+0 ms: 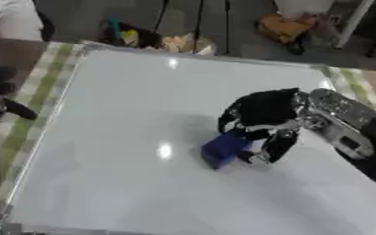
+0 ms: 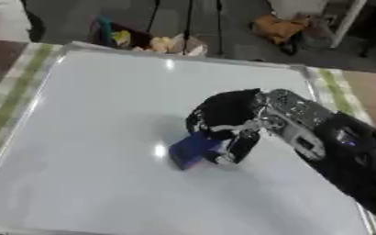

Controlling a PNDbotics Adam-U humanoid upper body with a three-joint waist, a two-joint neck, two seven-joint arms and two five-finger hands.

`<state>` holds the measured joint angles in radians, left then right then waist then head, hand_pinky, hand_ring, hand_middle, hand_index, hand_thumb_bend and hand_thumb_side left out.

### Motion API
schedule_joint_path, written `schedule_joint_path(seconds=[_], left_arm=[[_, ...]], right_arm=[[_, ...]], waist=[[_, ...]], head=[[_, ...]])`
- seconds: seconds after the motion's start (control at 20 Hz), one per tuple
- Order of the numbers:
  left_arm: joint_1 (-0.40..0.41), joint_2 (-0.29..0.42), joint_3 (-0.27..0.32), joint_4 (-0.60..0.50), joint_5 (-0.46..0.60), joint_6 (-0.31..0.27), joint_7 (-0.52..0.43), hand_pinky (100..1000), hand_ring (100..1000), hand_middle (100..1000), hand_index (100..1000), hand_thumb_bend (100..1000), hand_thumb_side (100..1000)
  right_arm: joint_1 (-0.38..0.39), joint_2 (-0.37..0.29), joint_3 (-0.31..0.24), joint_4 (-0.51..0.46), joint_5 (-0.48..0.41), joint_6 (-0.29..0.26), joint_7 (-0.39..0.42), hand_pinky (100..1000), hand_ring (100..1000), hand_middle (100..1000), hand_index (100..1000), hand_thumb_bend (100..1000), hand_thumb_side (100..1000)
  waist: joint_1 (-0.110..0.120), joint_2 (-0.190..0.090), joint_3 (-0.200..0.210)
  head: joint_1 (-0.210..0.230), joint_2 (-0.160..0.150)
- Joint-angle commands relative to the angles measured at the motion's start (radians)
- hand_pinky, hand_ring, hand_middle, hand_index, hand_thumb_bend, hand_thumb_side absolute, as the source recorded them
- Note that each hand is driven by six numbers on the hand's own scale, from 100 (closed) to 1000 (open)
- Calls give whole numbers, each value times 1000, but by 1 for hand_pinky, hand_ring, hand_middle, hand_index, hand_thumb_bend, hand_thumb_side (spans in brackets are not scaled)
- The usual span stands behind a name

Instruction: Wipe the whiteboard clean with a brush.

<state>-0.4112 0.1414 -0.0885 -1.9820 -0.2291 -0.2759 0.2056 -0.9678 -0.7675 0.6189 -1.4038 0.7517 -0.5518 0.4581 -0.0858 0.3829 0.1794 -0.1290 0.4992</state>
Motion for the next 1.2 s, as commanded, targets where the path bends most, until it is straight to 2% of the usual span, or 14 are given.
schedule_joint_path(seconds=[0.05,1.2], left_arm=[[-10,10,-3,-18,2,-1,-4,429,789,681,643,100,926],[-17,7,-4,-18,4,-3,-6,430,789,681,643,100,926]], right_arm=[[-13,-14,-13,5,4,-1,-18,756,787,702,100,118,327],[-4,9,-5,42,5,-9,-17,738,763,685,100,169,332]], waist=[[5,-17,1],[-2,-15,17]], head=[[6,-9],[17,-19]])
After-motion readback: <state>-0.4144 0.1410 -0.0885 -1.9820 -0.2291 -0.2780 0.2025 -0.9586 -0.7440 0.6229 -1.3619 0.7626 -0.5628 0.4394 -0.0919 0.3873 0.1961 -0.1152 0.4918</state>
